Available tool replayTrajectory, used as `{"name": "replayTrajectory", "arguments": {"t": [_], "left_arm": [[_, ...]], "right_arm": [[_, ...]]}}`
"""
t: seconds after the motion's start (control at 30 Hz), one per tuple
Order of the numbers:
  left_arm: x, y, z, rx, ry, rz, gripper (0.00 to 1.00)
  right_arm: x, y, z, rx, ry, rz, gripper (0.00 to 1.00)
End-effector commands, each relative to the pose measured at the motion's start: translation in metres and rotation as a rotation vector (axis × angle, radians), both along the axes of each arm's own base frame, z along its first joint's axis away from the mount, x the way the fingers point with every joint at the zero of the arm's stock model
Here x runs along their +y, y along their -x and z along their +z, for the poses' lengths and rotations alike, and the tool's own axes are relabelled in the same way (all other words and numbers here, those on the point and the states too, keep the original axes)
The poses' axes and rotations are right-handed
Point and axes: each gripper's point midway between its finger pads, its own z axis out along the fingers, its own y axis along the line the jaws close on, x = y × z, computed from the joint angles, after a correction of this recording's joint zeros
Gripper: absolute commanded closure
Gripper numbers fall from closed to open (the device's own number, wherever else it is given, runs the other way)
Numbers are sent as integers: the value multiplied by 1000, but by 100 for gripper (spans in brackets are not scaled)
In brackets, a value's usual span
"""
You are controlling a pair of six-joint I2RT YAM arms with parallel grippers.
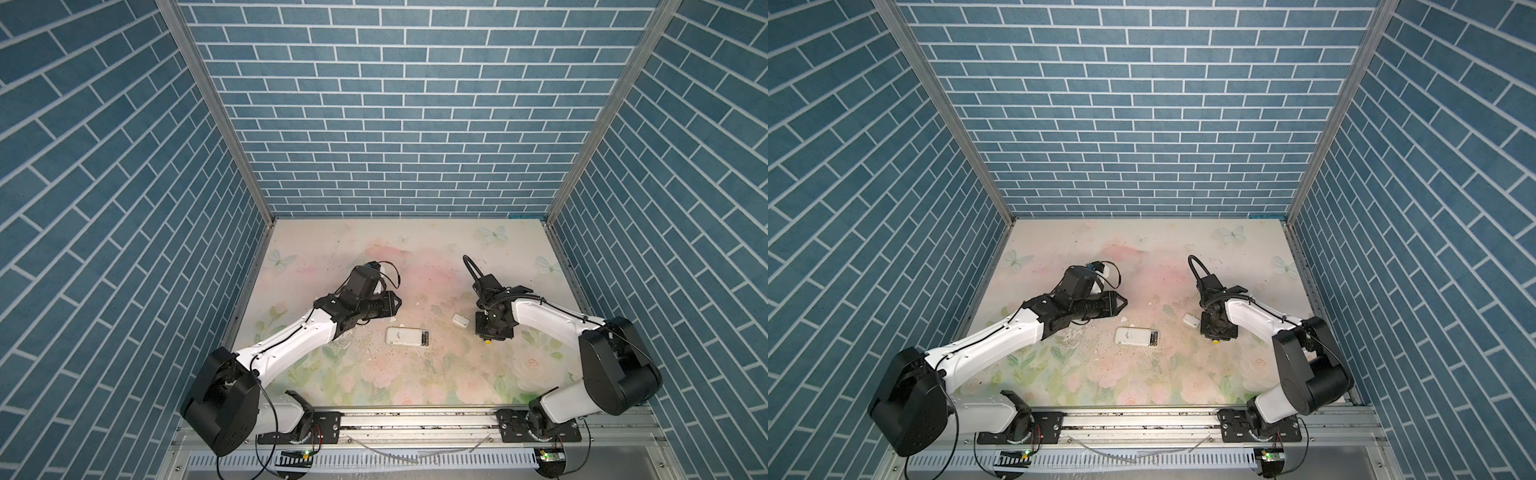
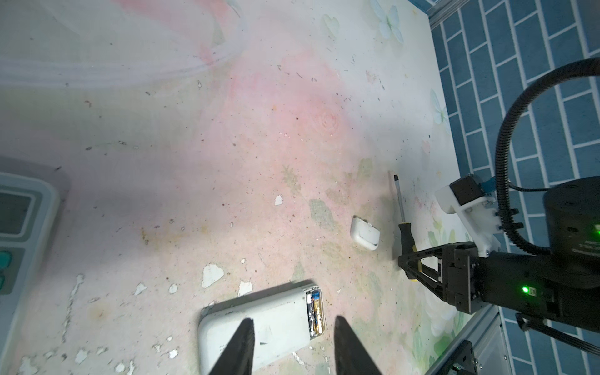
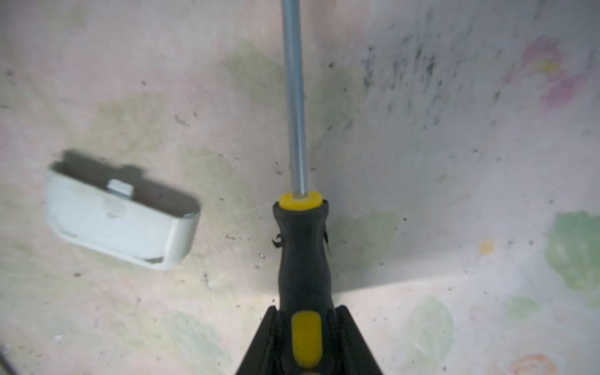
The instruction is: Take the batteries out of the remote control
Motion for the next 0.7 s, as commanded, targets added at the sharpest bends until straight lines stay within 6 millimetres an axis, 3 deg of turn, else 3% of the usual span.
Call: {"name": "replayTrajectory", "arguments": {"t": [0.0,0.13,0.3,0.5,0.67], "left_arm": [[-19,-11,9,-4,111,-12,54],[-43,-20,11,10,249,-28,50],[-76,-28,26,-17,373,-59,42],[-112,-20,38,-38,414,-115,41],[-121,-20,41,-40,439,-121,42]], "right_arm": [[11,-2,34,-92,-81,88,86],[39,-5,73,-194,-238,184,87],[74,-3,105,-252,-316,318,88],[114,-2,127,-290,-352,439,88],[133,-2,134,-296,-373,490,89]]}}
